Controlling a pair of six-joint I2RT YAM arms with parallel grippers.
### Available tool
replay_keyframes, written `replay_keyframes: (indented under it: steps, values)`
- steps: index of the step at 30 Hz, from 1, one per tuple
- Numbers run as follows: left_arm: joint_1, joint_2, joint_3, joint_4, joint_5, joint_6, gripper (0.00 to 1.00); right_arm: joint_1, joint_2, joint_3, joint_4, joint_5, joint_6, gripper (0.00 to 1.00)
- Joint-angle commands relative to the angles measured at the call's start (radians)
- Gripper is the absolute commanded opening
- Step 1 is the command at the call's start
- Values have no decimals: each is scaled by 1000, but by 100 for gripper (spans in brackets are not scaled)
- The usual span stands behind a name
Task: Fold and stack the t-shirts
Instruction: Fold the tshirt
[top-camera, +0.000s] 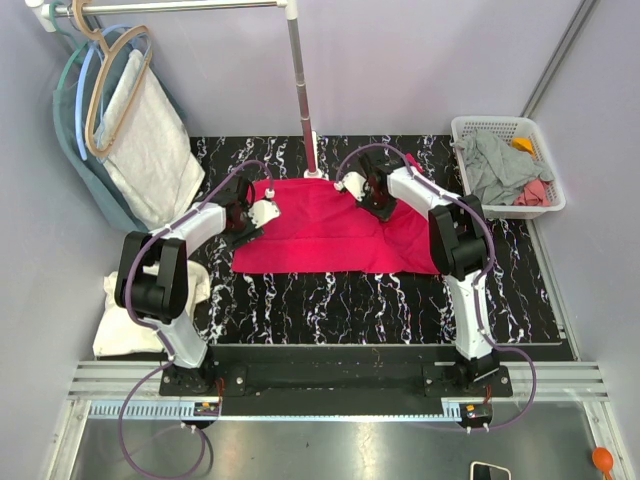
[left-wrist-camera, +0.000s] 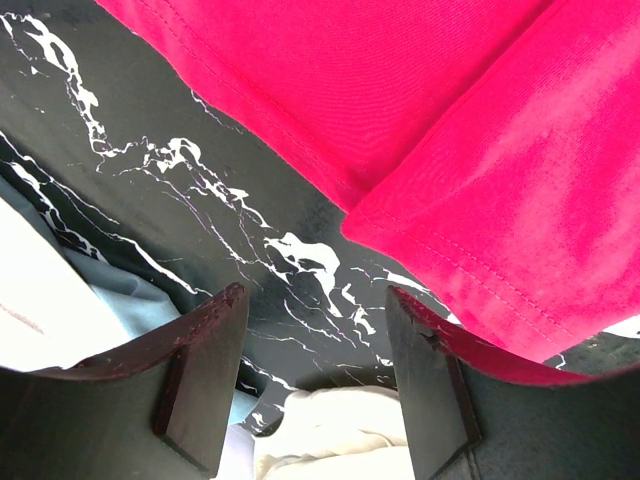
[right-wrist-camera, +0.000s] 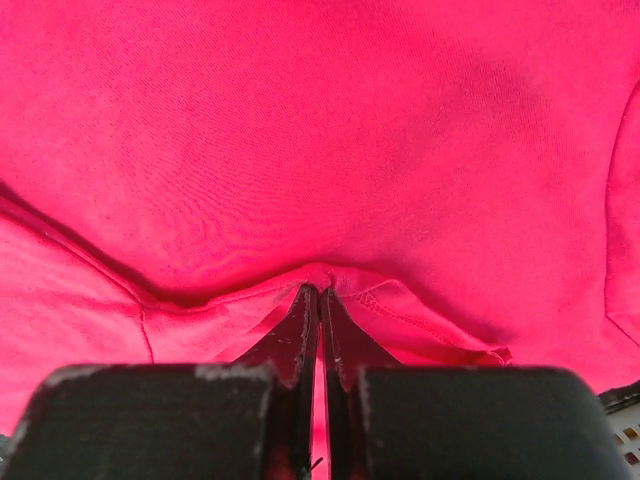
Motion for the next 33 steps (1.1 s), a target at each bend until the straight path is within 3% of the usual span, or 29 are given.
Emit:
replay_keyframes:
  steps: [1, 7, 11, 18, 24, 33]
  values:
    - [-1, 5, -5, 37, -12, 8, 61, 26, 7, 54, -9, 40, -19, 5]
    - [-1, 6, -7, 44, -13, 9, 61, 41, 23, 73, -12, 75, -27, 13]
    - [-2, 3, -15, 49, -15, 9, 61, 47, 37, 96, -9, 101, -22, 41]
    - [-1, -12, -37, 103, -24, -15, 62, 47, 17, 114, 52, 149, 39, 63]
    - [-1, -29, -50, 153, -44, -38, 62, 49, -57, 53, 157, 193, 96, 70]
    - [-1, -61, -50, 172, -9, -87, 67, 49, -285, -189, 315, 236, 143, 74]
